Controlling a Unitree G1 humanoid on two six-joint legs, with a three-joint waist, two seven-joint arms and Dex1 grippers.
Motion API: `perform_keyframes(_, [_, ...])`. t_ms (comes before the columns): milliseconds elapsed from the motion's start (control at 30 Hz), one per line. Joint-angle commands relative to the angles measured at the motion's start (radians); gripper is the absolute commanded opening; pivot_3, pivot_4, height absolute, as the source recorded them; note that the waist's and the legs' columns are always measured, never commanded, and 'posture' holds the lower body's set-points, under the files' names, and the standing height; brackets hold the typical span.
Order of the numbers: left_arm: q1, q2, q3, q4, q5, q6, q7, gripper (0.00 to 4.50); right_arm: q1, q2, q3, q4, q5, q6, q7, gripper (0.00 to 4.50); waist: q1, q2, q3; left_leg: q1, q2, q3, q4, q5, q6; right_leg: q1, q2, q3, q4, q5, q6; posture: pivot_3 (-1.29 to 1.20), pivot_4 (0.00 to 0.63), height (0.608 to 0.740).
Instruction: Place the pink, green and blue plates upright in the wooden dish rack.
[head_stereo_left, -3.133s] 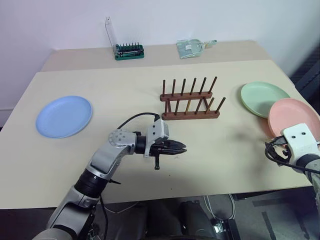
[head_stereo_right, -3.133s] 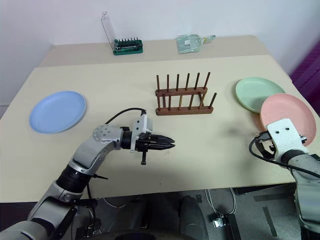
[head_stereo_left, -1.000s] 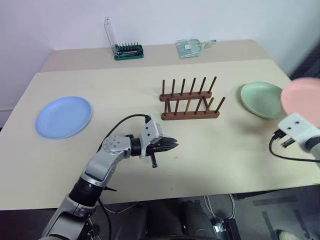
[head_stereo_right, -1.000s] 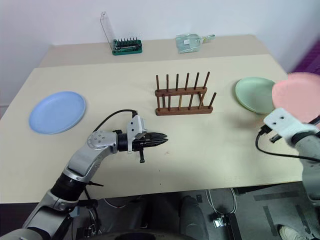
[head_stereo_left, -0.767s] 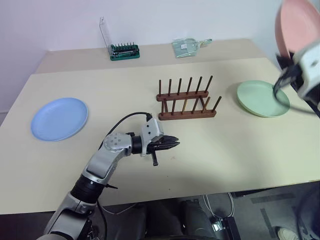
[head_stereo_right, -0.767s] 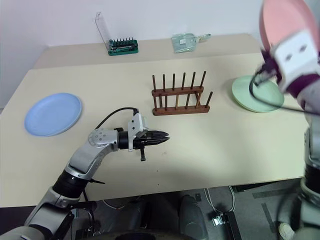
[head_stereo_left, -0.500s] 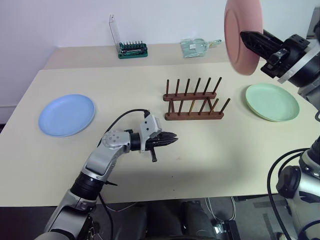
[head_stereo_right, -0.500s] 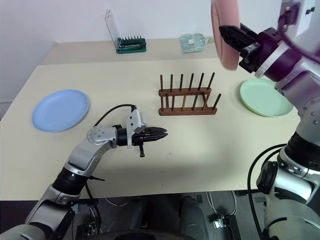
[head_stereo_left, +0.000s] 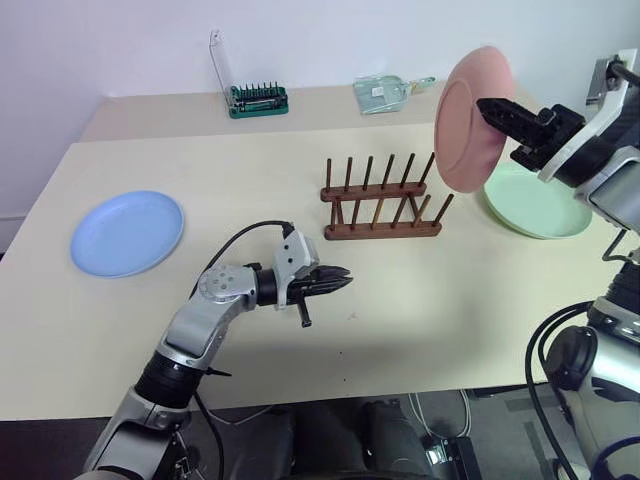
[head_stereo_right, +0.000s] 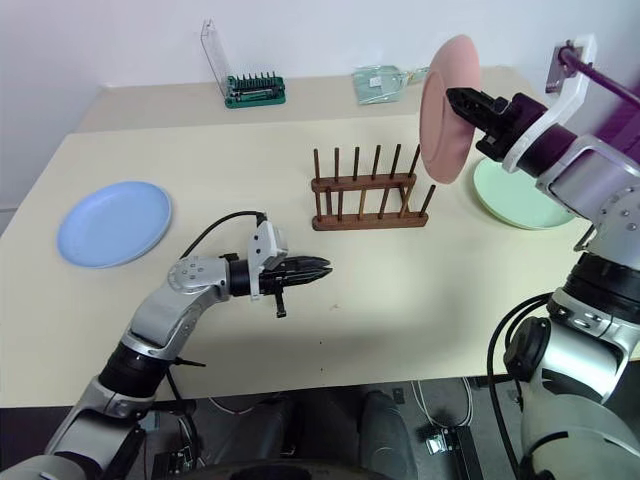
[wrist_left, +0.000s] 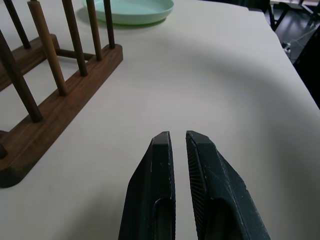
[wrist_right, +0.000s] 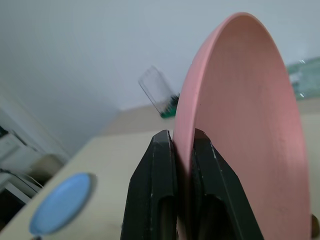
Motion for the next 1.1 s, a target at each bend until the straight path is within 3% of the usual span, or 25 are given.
perform_keyframes(33, [0.005, 0.001, 0.009, -0.054, -0.021, 0.010, 0.005, 0.47, -0.033, -0.001, -0.027, -0.051, 0.071, -0.005, -0.014, 0.04, 0.000, 0.000, 0.000, 0.000, 0.000, 0.000, 0.000, 0.000, 0.000, 0.000, 0.000, 0.000, 0.000, 0.000, 0.000, 0.00, 0.150, 0.740])
perform_keyframes(200, [0.012, 0.006, 0.008, -0.066, -0.021, 0.019, 0.004, 0.47, -0.001, -0.002, -0.020, -0.079, 0.131, 0.006, -0.027, 0.04, 0.003, 0.000, 0.000, 0.000, 0.000, 0.000, 0.000, 0.000, 0.000, 0.000, 0.000, 0.000, 0.000, 0.000, 0.000, 0.00, 0.150, 0.740])
perform_keyframes(700, [0.006, 0.017, 0.010, -0.072, -0.025, 0.026, 0.004, 0.47, 0.103, -0.051, 0.056, 0.114, -0.003, -0.081, 0.082, 0.04, 0.001, 0.000, 0.000, 0.000, 0.000, 0.001, 0.000, 0.000, 0.000, 0.000, 0.000, 0.000, 0.000, 0.000, 0.000, 0.00, 0.150, 0.740])
perform_keyframes(800, [0.002, 0.016, 0.008, -0.069, -0.022, 0.024, 0.005, 0.47, 0.098, -0.049, 0.071, 0.132, -0.040, -0.108, 0.094, 1.03, 0.001, 0.000, 0.000, 0.000, 0.000, 0.001, 0.000, 0.000, 0.000, 0.000, 0.000, 0.000, 0.000, 0.000, 0.000, 0.00, 0.150, 0.740])
perform_keyframes(933, [0.004, 0.015, 0.008, -0.071, -0.022, 0.025, 0.006, 0.47, 0.095, -0.052, 0.083, 0.092, -0.117, -0.222, 0.103, 2.99, 0.002, 0.000, 0.000, 0.000, 0.000, 0.001, 0.000, 0.000, 0.000, 0.000, 0.000, 0.000, 0.000, 0.000, 0.000, 0.00, 0.150, 0.740])
perform_keyframes(1033, [0.007, 0.017, 0.008, -0.075, -0.022, 0.025, 0.007, 0.47, 0.104, -0.090, 0.093, 0.052, -0.207, -0.336, 0.108, 2.99, 0.002, 0.000, 0.000, 0.000, 0.000, 0.001, 0.000, 0.000, 0.000, 0.000, 0.000, 0.000, 0.000, 0.000, 0.000, 0.00, 0.150, 0.740])
perform_keyframes(1100, [0.014, 0.019, 0.011, -0.084, -0.023, 0.028, 0.012, 0.47, 0.127, -0.149, 0.031, 0.043, -0.225, -0.375, 0.116, 2.99, 0.006, 0.000, 0.000, 0.000, 0.000, 0.001, 0.000, 0.000, 0.000, 0.000, 0.000, 0.000, 0.000, 0.000, 0.000, 0.00, 0.150, 0.740])
